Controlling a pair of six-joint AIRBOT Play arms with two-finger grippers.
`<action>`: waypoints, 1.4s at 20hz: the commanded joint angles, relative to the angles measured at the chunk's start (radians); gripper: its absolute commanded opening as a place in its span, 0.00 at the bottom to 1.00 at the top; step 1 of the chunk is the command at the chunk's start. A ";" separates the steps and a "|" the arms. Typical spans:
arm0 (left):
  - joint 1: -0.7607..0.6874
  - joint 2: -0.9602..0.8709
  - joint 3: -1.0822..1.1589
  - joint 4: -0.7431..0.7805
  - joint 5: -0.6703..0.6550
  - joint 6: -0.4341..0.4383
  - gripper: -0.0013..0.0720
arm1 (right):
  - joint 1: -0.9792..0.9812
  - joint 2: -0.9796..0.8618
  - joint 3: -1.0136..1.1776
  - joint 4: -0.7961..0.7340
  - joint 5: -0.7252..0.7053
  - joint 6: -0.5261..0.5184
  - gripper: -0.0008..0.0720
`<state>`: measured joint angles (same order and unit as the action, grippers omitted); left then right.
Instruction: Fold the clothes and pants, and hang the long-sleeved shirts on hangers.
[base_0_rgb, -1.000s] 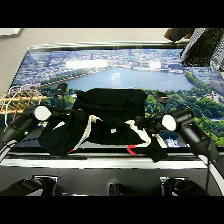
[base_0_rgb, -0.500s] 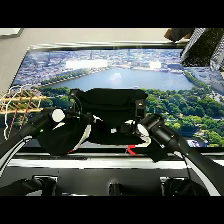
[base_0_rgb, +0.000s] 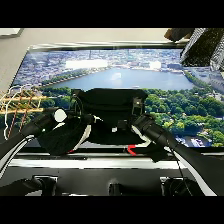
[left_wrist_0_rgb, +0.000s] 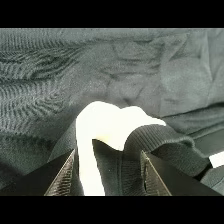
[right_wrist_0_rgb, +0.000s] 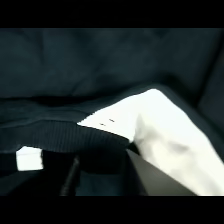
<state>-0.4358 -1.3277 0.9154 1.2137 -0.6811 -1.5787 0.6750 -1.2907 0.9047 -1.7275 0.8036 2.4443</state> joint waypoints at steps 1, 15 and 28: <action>-0.002 0.000 0.001 0.003 0.002 0.056 0.67 | 0.000 -0.005 0.001 -0.103 0.038 0.066 0.39; -0.084 -0.048 0.001 -0.002 0.018 0.165 0.67 | 0.001 -0.013 0.021 -0.151 0.008 0.108 0.08; -0.100 -0.153 0.003 0.000 0.146 -0.096 0.36 | 0.002 -0.012 0.021 -0.089 0.066 0.089 0.08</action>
<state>-0.5350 -1.4616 0.9173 1.2129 -0.5552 -1.6020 0.6758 -1.3033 0.9245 -1.8400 0.8631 2.5481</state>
